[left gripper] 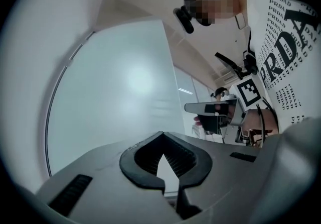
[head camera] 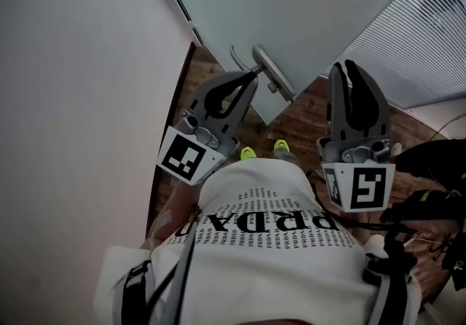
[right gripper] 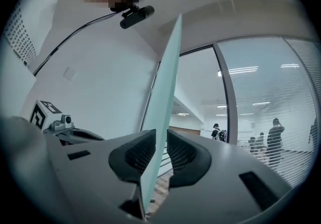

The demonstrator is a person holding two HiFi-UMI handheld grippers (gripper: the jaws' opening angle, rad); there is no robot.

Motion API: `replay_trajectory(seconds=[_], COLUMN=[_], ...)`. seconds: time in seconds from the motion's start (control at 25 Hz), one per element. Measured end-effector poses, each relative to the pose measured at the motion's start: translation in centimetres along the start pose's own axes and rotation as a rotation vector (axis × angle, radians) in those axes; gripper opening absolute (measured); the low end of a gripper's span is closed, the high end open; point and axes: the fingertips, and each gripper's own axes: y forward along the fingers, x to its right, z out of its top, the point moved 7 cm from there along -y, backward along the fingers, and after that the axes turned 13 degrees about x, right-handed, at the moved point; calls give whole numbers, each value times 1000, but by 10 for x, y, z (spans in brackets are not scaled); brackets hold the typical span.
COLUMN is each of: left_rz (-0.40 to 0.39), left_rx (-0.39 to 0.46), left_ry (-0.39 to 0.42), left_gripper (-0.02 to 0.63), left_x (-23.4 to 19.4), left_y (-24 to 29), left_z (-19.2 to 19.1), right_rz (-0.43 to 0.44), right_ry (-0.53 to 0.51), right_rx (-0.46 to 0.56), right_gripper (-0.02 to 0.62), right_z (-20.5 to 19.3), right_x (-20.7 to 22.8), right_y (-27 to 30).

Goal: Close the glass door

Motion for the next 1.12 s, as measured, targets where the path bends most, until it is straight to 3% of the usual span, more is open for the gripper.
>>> replay_trajectory(seconds=[0.08, 0.4, 1.12], left_rz=[-20, -42, -115], left_rx=[0, 9, -16], left_ry=[-1, -7, 25], left_gripper=[-8, -8, -8], left_x=[4, 13, 17], left_y=[3, 5, 11], left_z=[0, 1, -1], right_rz=[24, 135, 198], right_ry=[3, 4, 46], right_rx=[-17, -57, -57], right_gripper=[48, 48, 48], right_z=[-3, -5, 1], right_x=[-3, -22, -46], right_y=[5, 18, 18])
